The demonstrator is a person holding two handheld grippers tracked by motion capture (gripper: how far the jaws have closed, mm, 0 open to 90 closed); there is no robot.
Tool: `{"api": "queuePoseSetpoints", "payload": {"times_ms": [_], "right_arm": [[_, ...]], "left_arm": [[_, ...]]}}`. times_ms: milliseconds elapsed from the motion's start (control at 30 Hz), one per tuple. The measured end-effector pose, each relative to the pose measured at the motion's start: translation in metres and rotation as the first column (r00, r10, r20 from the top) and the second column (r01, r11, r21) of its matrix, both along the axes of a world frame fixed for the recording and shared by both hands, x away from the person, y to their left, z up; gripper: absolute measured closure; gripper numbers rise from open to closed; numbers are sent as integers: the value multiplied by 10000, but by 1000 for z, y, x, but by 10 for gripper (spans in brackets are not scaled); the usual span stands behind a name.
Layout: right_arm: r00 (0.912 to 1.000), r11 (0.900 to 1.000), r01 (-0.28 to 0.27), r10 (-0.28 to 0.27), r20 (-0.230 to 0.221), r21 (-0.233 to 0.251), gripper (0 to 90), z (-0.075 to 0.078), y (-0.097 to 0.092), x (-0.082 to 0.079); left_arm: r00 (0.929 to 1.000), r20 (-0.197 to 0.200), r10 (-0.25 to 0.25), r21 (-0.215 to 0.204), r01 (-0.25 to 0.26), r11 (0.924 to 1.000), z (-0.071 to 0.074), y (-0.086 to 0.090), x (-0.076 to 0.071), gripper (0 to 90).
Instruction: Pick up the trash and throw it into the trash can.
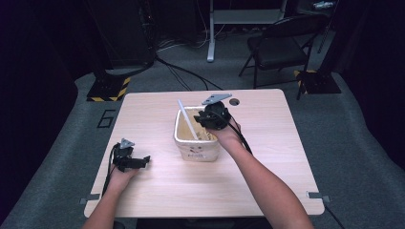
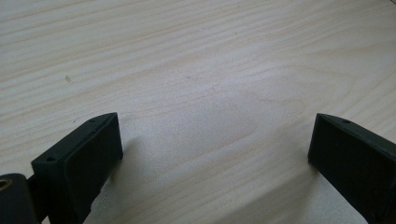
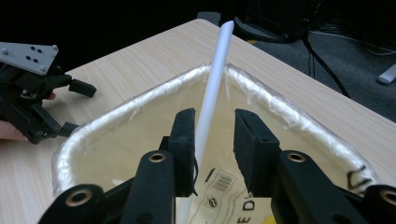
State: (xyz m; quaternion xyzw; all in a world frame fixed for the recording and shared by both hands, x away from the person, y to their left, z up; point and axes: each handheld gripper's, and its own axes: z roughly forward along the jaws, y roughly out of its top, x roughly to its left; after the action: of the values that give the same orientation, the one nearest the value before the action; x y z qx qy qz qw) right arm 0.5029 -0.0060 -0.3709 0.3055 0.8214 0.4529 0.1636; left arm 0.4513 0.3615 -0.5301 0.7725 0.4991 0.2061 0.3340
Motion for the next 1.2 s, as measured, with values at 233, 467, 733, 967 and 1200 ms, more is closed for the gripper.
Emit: {"api": "queuePoseSetpoints", "payload": {"times_ms": [233, 467, 733, 967, 1200], "right_arm": [[9996, 9995, 295, -295, 40, 73, 634, -1, -21, -9], [9979, 9976, 643, -645, 64, 268, 605, -4, -39, -16], [9947, 9946, 1005, -1009, 175, 257, 575, -6, -59, -24], [9887, 9888, 1462, -1470, 280, 292, 562, -12, -84, -33], [9828, 9826, 1830, -1837, 187, 332, 549, -20, -106, -41]], "left_arm": [[10000, -3, -4, 8, 4, 10000, 0, 0, 0, 24], [10000, -1, -8, 13, 8, 10000, 0, 0, 0, 23], [10000, 2, 9, 24, -9, 10000, 0, 0, 0, 24], [10000, 60, 27, 21, -27, 10000, 0, 0, 0, 24], [10000, 29, 25, 42, -25, 10000, 0, 0, 0, 24]]}}
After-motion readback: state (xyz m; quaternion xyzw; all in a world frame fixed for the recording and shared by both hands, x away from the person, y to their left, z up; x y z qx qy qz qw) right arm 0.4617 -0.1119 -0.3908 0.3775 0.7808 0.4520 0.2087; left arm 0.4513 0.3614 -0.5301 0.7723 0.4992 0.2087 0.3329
